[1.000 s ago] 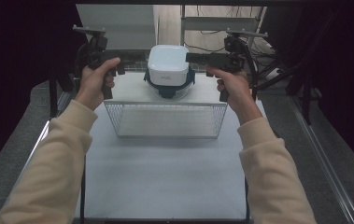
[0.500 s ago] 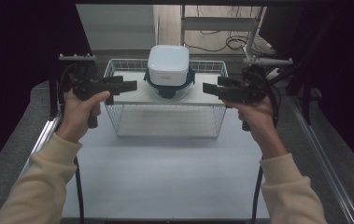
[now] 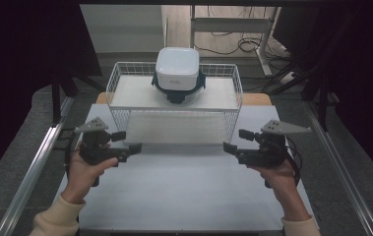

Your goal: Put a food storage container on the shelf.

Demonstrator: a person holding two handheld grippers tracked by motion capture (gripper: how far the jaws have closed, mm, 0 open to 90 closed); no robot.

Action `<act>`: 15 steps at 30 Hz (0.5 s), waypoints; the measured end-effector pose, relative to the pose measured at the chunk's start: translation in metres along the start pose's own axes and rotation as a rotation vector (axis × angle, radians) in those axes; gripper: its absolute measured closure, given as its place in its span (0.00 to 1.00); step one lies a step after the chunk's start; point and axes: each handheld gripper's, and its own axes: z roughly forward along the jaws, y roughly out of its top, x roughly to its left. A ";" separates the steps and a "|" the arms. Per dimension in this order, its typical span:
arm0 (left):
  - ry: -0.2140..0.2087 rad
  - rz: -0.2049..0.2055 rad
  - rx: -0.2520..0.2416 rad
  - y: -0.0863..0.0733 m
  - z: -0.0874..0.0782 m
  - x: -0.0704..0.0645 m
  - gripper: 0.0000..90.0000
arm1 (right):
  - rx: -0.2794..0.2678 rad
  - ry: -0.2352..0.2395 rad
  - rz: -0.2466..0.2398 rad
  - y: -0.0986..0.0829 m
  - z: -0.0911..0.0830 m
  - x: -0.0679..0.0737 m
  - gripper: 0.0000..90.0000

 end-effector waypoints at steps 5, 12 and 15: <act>0.013 -0.008 0.051 -0.038 0.017 0.002 0.19 | 0.047 -0.006 0.027 -0.038 0.010 -0.004 0.25; 0.037 -0.032 0.081 -0.077 0.030 0.012 0.19 | 0.130 -0.061 0.020 -0.090 0.025 -0.009 0.26; 0.052 -0.033 0.111 -0.085 0.033 0.014 0.18 | 0.164 -0.062 0.014 -0.104 0.033 -0.010 0.25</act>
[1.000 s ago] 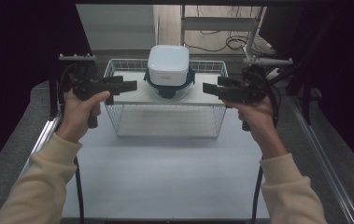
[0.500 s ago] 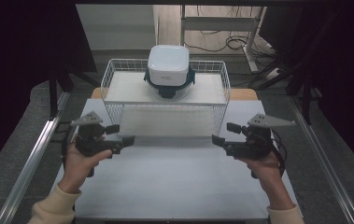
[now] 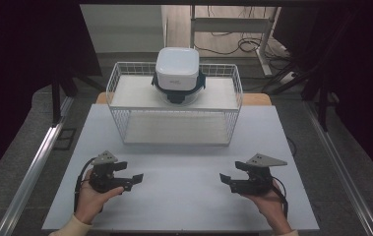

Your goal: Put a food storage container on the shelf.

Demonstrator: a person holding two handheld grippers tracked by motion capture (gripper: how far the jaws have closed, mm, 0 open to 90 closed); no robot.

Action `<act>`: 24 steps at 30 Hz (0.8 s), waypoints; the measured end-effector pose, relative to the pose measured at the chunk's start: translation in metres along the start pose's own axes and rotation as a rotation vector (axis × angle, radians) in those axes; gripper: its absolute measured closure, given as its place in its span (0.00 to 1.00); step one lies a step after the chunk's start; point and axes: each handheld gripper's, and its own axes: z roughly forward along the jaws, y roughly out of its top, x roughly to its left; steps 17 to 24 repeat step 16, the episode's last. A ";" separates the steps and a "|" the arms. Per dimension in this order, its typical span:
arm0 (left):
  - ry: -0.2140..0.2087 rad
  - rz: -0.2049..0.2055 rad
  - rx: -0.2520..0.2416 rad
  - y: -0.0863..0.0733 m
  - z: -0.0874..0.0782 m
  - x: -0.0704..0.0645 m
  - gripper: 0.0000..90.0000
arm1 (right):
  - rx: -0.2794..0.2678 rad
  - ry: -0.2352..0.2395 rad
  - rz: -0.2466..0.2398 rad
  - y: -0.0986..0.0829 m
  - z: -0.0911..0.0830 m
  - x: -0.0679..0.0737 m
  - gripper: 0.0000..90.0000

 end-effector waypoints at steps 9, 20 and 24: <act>0.017 0.014 -0.025 0.000 -0.007 -0.002 0.18 | -0.027 -0.003 -0.008 0.002 -0.007 0.003 0.25; 0.026 0.009 -0.028 0.000 -0.008 -0.001 0.18 | -0.033 -0.012 0.002 -0.001 -0.010 -0.001 0.25; 0.026 0.009 -0.028 0.000 -0.008 -0.001 0.18 | -0.033 -0.012 0.002 -0.001 -0.010 -0.001 0.25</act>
